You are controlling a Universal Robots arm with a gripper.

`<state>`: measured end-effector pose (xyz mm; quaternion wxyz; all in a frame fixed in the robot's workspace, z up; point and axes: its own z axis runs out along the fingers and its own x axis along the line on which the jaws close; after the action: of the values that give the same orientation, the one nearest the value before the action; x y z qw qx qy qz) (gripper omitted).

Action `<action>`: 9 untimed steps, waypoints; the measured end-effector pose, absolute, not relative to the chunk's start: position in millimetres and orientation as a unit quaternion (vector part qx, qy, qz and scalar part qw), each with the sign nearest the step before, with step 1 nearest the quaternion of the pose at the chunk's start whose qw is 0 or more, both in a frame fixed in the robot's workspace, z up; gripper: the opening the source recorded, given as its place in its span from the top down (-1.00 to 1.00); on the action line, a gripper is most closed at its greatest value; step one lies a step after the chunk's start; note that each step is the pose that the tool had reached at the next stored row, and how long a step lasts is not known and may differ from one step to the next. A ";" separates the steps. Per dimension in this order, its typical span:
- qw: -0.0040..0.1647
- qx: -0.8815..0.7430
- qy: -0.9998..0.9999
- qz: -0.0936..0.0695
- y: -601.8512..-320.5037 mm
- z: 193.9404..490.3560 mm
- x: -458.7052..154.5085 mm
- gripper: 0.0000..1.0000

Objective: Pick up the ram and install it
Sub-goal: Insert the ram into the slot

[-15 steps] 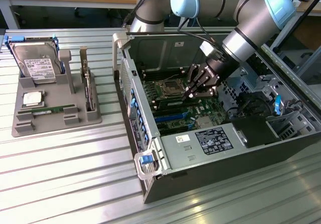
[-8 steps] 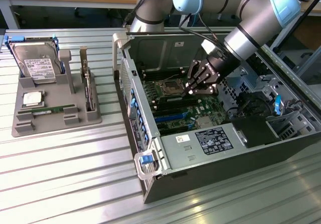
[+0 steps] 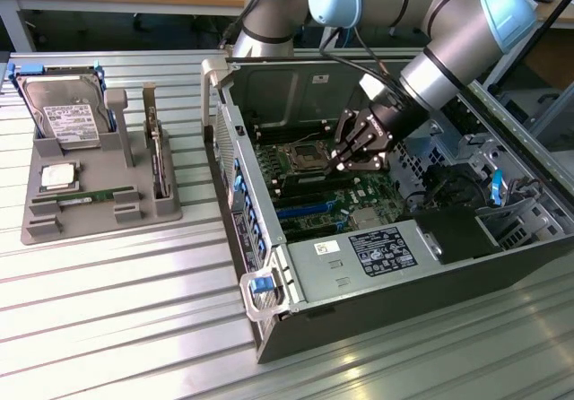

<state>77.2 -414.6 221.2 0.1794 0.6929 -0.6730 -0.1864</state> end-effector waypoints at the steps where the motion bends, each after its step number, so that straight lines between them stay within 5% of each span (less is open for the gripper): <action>1: 0.181 0.692 -0.673 -0.185 -414.5 220.4 77.2 0.76; 9: 0.179 0.684 -0.682 -0.187 -417.2 219.0 77.2 0.76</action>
<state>77.2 -417.2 219.0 0.1794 0.6842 -0.6818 -0.1865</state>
